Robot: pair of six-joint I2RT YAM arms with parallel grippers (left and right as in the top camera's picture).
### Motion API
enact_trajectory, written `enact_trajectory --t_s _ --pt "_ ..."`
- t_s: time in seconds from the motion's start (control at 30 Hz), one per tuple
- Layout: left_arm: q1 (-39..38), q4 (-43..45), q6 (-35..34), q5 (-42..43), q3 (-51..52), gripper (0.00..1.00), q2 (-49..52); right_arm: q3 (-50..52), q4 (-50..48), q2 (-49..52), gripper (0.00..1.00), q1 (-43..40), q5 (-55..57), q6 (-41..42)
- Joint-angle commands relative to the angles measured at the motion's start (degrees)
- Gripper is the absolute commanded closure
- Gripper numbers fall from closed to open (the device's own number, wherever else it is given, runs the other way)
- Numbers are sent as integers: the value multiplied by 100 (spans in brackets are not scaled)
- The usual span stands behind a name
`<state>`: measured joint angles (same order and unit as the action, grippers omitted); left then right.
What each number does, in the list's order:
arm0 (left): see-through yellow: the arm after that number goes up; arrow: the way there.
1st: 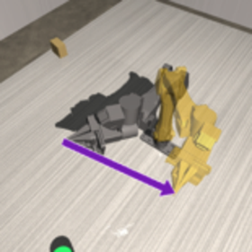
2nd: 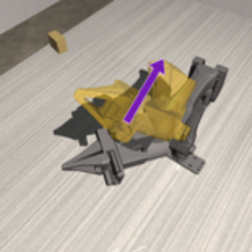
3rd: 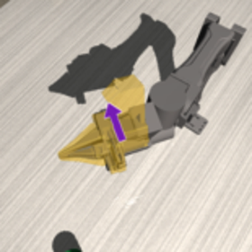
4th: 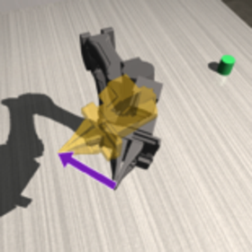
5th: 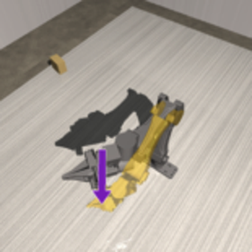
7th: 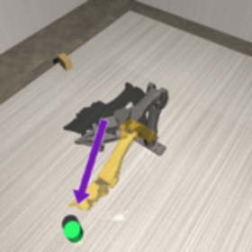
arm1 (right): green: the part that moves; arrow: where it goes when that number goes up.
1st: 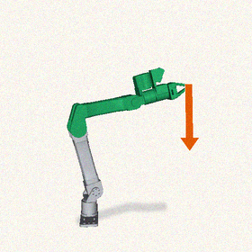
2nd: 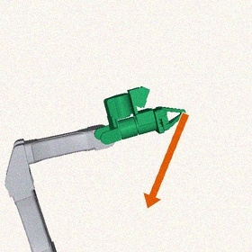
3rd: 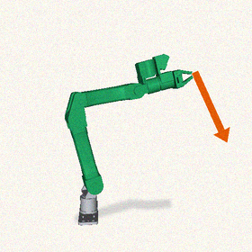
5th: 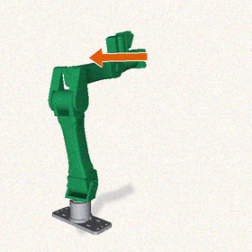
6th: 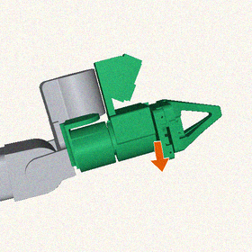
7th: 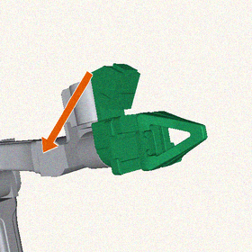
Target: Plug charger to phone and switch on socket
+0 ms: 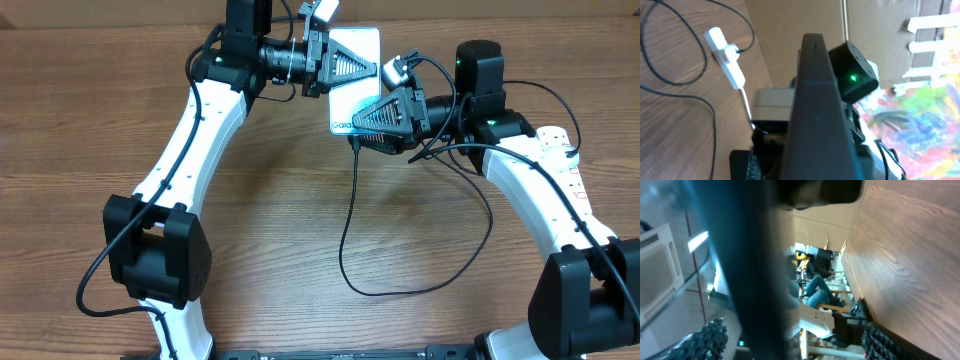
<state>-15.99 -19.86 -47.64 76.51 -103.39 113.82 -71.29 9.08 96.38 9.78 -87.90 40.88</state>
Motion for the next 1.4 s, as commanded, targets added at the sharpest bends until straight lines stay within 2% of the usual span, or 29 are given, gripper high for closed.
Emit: enact_trajectory --t_s 0.0,0.07,0.23,0.33,0.57,0.67,0.8,1.0,1.17,1.2,1.3,1.33,1.37 --pt "63 -127 125 -308 -26 96 -68 -79 7 -48 5 -24 -197 -317" --pt "79 -361 66 -426 -26 96 -68 -79 116 -48 0 -50 -157 -485" --pt "177 -835 96 -461 -26 96 -68 -76 763 -48 0 -306 452 -1016" --pt "234 -817 96 -291 -26 96 -68 -76 1386 -48 0 -560 916 -1515" --pt "262 -824 210 -236 -26 96 -68 -76 3495 -48 0 -992 2323 -3042" --pt "262 -826 291 -212 -26 96 -68 -76 3976 -48 0 -990 2730 -3392" --pt "256 -824 291 -151 -26 96 -68 -76 4098 -48 0 -990 2715 -3388" --pt "258 -820 293 28 -26 96 -68 -76 4072 -48 0 -990 2035 -3392" --pt "258 -820 313 149 -26 96 -68 -76 4022 -48 0 -990 2031 -3392" --pt "258 -820 313 149 -26 96 -68 -76 4026 -48 7 -990 2028 -3390" --pt "258 -820 310 144 -26 96 -68 -76 4124 -48 40 -990 2028 -3392" --pt "258 -820 310 146 -26 96 -68 -76 4153 -50 52 -990 2028 -3394" --pt "258 -820 310 149 -26 96 -68 -76 4190 -50 68 -990 2028 -3394"
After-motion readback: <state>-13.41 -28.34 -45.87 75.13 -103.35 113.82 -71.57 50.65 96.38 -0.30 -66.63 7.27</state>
